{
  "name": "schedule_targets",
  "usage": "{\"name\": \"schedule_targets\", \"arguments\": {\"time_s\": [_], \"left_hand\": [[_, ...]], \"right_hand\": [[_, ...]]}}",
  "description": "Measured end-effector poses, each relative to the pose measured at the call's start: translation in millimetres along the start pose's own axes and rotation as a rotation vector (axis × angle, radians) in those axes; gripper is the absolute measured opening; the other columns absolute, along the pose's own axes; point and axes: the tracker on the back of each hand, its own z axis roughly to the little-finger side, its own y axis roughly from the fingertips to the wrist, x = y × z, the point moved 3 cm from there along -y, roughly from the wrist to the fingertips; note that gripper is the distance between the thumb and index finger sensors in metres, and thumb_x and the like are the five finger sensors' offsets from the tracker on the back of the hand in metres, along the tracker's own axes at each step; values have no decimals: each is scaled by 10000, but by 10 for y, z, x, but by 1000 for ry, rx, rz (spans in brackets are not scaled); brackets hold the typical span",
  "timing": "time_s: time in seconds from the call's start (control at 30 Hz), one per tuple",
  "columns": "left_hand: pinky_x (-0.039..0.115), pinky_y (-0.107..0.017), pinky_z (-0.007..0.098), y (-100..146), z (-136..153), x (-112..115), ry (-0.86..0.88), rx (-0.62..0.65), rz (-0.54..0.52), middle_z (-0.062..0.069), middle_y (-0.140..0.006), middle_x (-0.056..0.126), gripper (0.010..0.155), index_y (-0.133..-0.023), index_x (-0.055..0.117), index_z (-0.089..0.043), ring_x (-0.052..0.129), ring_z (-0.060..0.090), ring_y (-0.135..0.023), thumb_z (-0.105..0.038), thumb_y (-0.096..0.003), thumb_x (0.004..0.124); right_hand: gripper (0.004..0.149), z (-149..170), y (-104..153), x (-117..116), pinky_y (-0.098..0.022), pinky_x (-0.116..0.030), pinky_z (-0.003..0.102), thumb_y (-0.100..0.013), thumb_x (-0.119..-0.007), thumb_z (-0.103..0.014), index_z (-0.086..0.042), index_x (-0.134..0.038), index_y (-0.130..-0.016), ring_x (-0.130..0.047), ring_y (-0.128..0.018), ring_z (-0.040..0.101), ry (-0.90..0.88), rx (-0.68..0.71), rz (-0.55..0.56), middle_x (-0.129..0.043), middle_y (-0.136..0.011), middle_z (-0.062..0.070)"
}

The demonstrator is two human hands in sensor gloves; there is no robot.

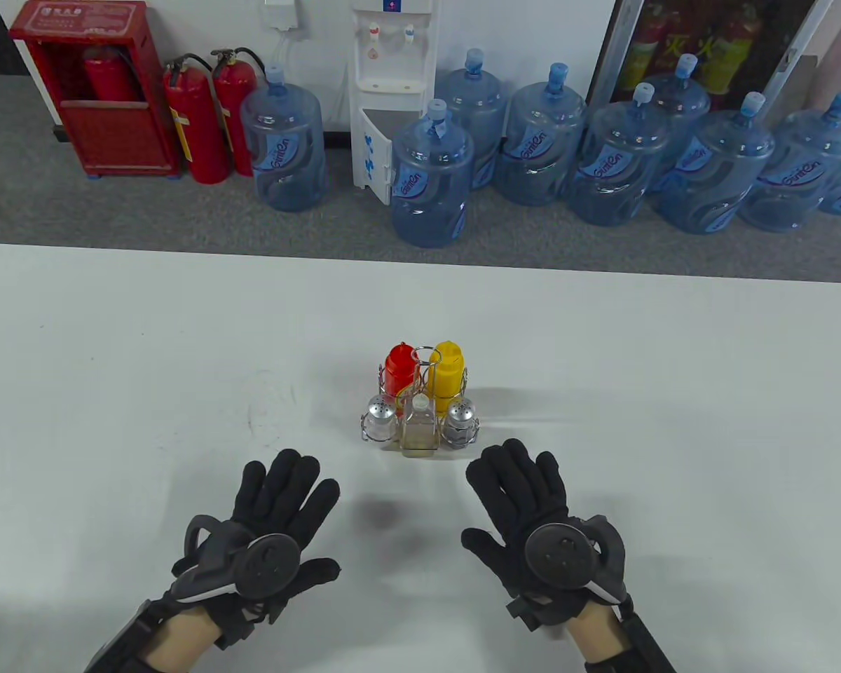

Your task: Hold seasoning rack and insert seasoning bottles through ring holders

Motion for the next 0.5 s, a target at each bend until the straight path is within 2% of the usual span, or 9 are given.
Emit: {"name": "schedule_targets", "arguments": {"time_s": [0.5], "left_hand": [[65,-745,621,10,2,-8,-9,4,-5,-16,-1074,-83,902,-957,-60,-414,-81,319,-1090,-736,-371,545]], "right_hand": [[825,-22,15,-56,-782,-124,596,-361,-674,-619,-359,-330,-1064,-217,-1111,245,-3,3,-24,-196,-1138,-72]]}}
